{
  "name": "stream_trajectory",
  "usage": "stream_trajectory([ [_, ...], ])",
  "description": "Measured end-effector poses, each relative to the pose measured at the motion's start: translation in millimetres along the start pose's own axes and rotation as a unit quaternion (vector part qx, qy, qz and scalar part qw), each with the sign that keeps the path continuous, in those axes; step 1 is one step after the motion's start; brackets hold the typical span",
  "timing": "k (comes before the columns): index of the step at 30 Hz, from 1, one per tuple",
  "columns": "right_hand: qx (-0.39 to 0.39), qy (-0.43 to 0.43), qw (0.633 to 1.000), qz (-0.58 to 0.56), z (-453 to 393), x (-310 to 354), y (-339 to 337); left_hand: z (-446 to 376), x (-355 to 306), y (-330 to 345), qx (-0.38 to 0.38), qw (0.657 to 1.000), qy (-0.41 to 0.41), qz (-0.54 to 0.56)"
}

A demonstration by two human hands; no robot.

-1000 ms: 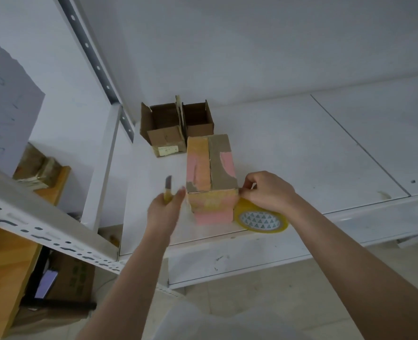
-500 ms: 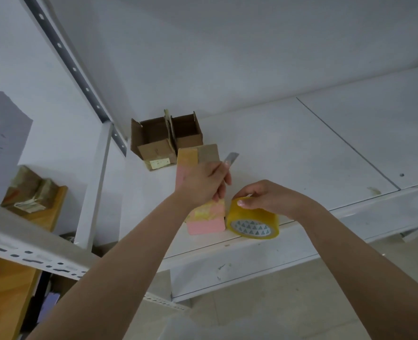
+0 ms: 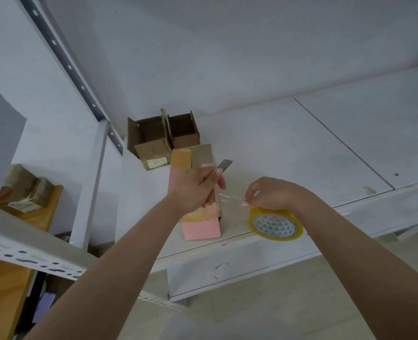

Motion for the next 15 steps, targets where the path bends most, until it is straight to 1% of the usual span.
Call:
stream_trajectory([
  [3, -0.006, -0.009, 1.000, -0.007, 3.1, -8.4, -0.2, -0.9, -3.8, 6.0, 0.031, 0.998, 0.002, -0.054],
  [5, -0.015, -0.027, 0.998, -0.054, 4.8, -15.3, 0.1, -2.2, -8.7, 6.1, 0.068, 0.995, -0.006, -0.079],
  [7, -0.021, -0.039, 0.993, -0.110, 7.6, -21.9, -0.4, -3.8, -15.0, 3.1, 0.123, 0.987, -0.019, -0.105],
  [11, -0.036, -0.044, 0.984, -0.170, 14.8, -31.5, -0.7, -8.2, -34.2, 0.3, 0.230, 0.952, -0.047, -0.195],
  [13, -0.054, -0.043, 0.980, -0.185, 16.5, -32.5, 0.0, -11.6, -44.4, 3.0, 0.262, 0.928, -0.062, -0.257],
  [15, -0.075, -0.037, 0.979, -0.185, 18.9, -32.0, -1.1, -16.9, -53.4, 7.9, 0.278, 0.903, -0.079, -0.318],
])
Point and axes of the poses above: each hand's wrist, its own z-axis away from the middle knuckle, its own y-axis out of the palm, x = y × z, the point moved 2 cm from there along -z, towards the middle knuckle, and after that the axes turned 5 degrees about z, right-handed, at the moved point
